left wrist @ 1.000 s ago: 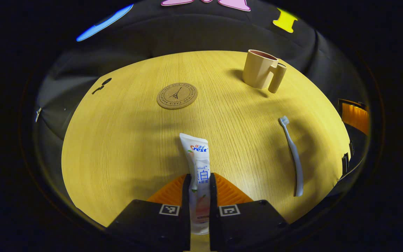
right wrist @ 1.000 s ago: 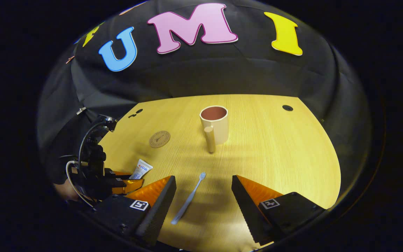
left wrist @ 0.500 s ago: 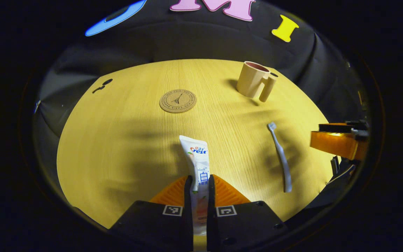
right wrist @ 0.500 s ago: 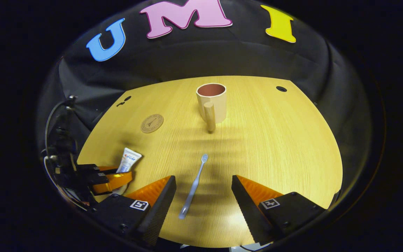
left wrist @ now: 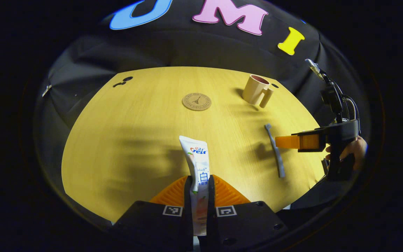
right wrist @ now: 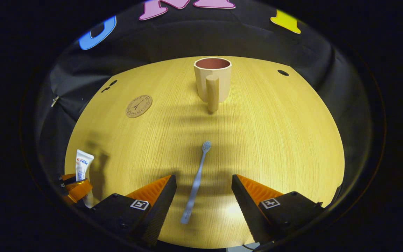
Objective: Put the toothbrush and toothpaste on the desktop into the cup, then pick up the cup and place it on the coaster on the desktop.
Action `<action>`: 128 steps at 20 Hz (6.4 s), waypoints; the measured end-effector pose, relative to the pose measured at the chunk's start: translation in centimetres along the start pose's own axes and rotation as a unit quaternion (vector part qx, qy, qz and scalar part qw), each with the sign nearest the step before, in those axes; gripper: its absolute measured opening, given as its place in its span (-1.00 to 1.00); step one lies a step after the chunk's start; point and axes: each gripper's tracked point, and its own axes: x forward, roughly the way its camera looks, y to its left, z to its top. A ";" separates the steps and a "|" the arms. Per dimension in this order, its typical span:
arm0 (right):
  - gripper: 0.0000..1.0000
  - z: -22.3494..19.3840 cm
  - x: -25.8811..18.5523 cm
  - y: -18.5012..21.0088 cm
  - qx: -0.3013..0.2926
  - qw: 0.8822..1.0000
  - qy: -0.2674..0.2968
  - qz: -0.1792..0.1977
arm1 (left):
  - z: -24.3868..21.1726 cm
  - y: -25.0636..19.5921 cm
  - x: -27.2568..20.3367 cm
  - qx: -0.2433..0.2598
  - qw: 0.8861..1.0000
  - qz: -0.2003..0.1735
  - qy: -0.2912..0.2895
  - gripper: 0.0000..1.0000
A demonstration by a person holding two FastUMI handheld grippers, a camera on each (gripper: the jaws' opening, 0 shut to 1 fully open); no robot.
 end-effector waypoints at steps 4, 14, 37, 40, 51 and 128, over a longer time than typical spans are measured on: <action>0.93 -0.8 1.0 0.5 -0.029 0.999 0.015 -0.020 | -1.8 1.6 -0.8 -0.019 1.000 0.004 0.005 -0.59; -0.27 -3.2 2.2 1.5 0.018 0.998 0.049 -0.044 | -1.4 2.9 -1.7 0.010 1.000 -0.017 -0.011 -0.59; -0.90 0.1 -3.8 -0.3 0.034 0.997 0.003 0.064 | 7.9 -2.8 -0.5 0.007 0.995 -0.073 -0.070 -0.59; -0.90 1.7 -4.7 -2.4 0.034 0.997 -0.009 0.073 | 13.1 -5.6 -0.3 -0.005 0.991 -0.085 -0.105 -0.59; -0.90 6.8 -5.8 -10.3 0.064 0.991 -0.048 0.105 | 32.1 -18.4 3.9 0.030 0.960 -0.129 -0.247 -0.60; -0.57 27.6 2.9 -4.7 0.065 0.913 -0.341 0.215 | 14.7 -17.4 2.2 0.019 0.987 -0.049 -0.153 0.94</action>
